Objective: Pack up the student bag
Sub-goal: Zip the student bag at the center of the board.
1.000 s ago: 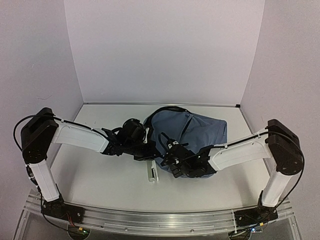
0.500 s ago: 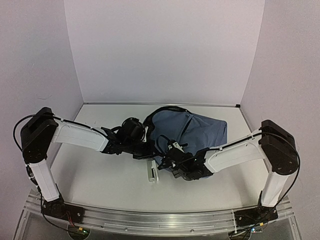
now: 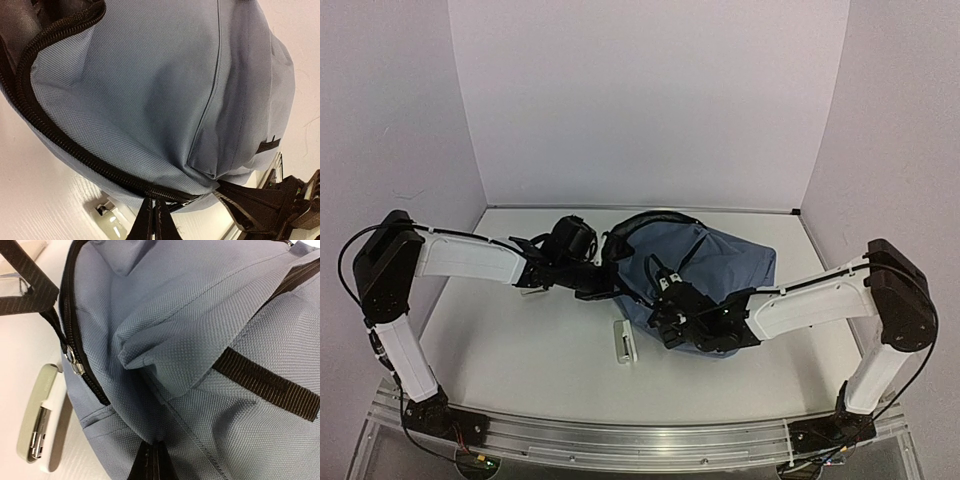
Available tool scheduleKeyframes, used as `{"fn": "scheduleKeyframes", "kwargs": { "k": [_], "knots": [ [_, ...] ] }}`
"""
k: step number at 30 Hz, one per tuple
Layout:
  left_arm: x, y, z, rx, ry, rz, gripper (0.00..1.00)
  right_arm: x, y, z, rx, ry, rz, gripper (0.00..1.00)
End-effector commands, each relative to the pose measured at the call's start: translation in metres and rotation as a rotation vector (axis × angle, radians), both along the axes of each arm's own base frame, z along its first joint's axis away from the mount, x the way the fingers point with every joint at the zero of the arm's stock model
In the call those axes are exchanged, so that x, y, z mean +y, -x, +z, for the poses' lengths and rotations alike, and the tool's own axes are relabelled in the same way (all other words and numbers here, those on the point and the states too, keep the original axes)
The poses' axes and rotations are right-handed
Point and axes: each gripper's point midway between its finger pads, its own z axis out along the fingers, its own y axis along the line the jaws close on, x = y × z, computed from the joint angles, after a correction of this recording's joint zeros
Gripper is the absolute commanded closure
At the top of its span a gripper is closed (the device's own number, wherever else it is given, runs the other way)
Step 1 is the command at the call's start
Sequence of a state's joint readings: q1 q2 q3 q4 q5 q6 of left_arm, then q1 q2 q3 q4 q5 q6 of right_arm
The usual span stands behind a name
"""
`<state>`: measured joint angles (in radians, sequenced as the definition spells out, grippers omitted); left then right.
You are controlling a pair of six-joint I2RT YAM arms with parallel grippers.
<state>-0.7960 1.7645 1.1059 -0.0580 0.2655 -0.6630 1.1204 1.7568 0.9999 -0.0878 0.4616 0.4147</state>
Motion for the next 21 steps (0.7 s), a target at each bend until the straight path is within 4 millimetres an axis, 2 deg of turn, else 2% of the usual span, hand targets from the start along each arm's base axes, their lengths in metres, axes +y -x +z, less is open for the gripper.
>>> {"fn": "scheduleKeyframes", "kwargs": {
  "k": [1,7,14,21],
  "knots": [
    [0.027,-0.05,0.05,-0.18,-0.019,0.076,1.0,-0.024,0.017,-0.015,0.078,0.071,-0.004,1.0],
    [0.031,-0.059,0.06,-0.219,-0.04,0.042,1.0,-0.028,0.02,-0.015,0.092,0.069,-0.009,1.0],
    [0.021,-0.065,0.074,-0.266,-0.039,-0.033,1.0,-0.031,0.025,-0.011,0.106,0.043,-0.008,1.0],
    [0.033,-0.093,0.075,-0.28,-0.106,0.0,1.0,-0.031,0.03,-0.005,0.126,0.01,0.0,1.0]
  ]
}}
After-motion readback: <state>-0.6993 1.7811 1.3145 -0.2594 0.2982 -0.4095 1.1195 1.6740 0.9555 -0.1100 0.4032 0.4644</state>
